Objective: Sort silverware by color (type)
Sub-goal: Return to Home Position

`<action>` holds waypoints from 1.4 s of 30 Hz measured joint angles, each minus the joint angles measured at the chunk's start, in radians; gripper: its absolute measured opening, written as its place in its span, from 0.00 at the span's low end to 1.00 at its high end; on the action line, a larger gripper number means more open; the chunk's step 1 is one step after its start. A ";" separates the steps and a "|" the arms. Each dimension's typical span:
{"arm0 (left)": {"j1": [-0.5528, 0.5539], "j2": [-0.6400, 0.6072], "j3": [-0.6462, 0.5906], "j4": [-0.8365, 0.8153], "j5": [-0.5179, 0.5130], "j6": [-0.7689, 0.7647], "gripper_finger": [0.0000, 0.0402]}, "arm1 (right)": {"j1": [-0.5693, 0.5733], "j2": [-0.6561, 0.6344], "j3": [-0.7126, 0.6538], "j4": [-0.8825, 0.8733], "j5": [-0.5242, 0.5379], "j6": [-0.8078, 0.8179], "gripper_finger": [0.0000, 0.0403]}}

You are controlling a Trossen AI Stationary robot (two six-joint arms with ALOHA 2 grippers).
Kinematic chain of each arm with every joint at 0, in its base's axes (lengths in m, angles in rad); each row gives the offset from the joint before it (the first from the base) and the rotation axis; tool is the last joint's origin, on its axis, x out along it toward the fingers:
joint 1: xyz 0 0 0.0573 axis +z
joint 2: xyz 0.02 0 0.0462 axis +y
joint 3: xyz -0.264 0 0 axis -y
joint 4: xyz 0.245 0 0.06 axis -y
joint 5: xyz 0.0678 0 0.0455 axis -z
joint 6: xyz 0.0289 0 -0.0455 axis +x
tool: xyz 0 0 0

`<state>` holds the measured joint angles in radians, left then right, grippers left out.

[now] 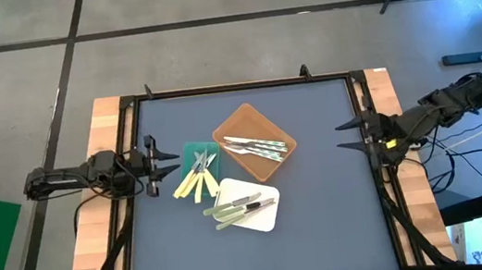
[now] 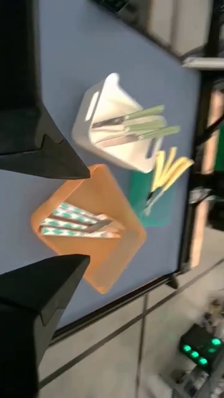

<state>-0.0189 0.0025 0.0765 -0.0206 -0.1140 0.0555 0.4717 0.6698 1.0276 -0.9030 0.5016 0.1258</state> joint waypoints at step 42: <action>0.001 0.000 -0.069 0.075 -0.053 0.000 0.31 | -0.001 -0.375 -0.536 0.510 -0.069 -0.082 0.48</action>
<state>-0.0177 0.0025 0.0071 0.0540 -0.1669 0.0551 0.4709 0.2948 0.4918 -0.3928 0.4322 0.0441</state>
